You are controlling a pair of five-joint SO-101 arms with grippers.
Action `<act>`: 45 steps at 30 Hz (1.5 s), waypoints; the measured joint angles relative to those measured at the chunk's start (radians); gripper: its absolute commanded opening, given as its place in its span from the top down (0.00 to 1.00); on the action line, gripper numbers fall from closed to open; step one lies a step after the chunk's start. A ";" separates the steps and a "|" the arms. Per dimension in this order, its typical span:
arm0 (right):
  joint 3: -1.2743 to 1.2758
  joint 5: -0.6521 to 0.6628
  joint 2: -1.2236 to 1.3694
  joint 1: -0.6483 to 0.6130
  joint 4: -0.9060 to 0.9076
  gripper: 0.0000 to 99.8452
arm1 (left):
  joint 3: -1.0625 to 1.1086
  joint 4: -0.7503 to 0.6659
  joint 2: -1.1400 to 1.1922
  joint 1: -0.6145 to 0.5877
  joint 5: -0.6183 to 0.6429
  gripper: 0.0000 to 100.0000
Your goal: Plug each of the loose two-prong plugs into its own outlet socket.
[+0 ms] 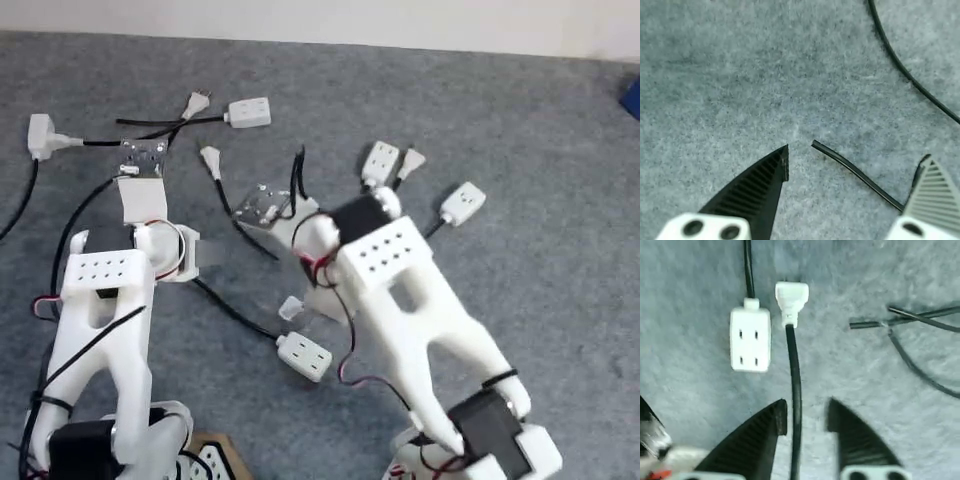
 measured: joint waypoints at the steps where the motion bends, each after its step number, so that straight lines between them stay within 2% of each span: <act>1: -0.003 0.034 0.018 0.000 0.000 0.75 | 0.000 0.000 0.000 0.000 0.000 0.61; 5: -0.008 0.100 0.117 -0.018 -0.038 0.75 | 0.000 -0.003 0.000 0.000 0.000 0.61; 11: 0.026 0.117 0.218 -0.040 -0.155 0.75 | 0.000 -0.003 0.000 0.000 0.000 0.61; 21: 0.213 0.117 0.221 -0.083 -0.371 0.75 | 0.044 -0.074 0.000 -0.017 0.000 0.61; 24: 0.256 0.078 0.221 -0.107 -0.423 0.75 | 0.044 -0.077 0.000 -0.017 0.000 0.61; 33: 0.272 0.052 0.224 -0.107 -0.476 0.75 | 0.044 -0.077 0.000 -0.017 0.000 0.61; 35: 0.295 0.052 0.226 -0.107 -0.499 0.78 | 0.044 -0.077 0.000 -0.017 0.000 0.61; 41: 0.361 0.052 0.226 -0.106 -0.545 0.98 | 0.044 -0.077 0.000 -0.017 0.000 0.61; 45: 0.362 0.051 0.226 -0.100 -0.543 0.99 | 0.044 -0.077 0.000 -0.017 0.000 0.61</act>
